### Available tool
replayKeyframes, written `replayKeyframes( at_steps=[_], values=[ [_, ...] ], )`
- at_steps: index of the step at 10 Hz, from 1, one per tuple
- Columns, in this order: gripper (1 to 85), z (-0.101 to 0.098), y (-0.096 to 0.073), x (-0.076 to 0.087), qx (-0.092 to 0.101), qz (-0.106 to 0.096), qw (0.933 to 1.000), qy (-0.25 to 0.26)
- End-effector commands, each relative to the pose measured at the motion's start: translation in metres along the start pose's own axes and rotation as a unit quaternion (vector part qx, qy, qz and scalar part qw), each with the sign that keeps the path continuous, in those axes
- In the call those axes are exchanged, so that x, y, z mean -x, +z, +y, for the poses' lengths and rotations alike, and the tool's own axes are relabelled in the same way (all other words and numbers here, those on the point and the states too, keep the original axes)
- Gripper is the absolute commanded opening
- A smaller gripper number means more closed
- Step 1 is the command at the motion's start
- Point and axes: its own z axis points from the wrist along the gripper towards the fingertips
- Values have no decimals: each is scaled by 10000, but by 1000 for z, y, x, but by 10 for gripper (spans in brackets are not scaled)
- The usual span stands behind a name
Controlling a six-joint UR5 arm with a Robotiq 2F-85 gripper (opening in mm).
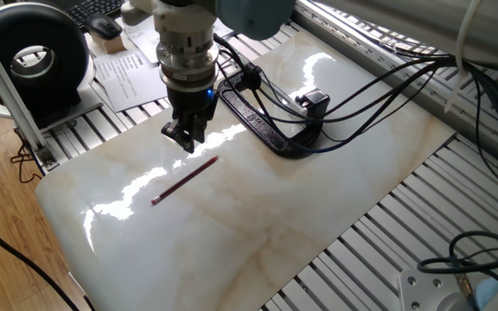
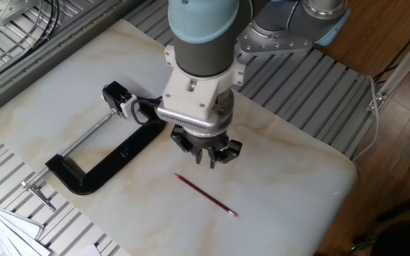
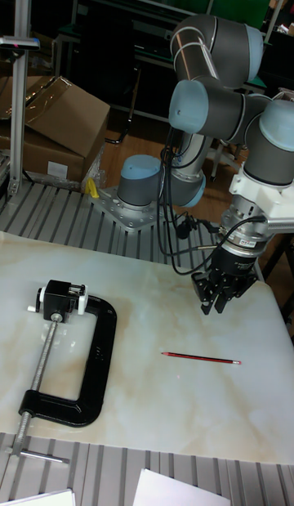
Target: Insert the pencil into the pencil sharpener
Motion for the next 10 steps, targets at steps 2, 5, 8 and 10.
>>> replayKeyframes(
  at_steps=[2,5,8,10],
  values=[
    [360,1,-1,0,46,4,9992,-387],
    [373,12,22,23,4,-103,9993,-364],
    [390,11,24,14,1,116,9973,-731],
    [423,-4,24,18,-290,79,9886,-1476]
  ],
)
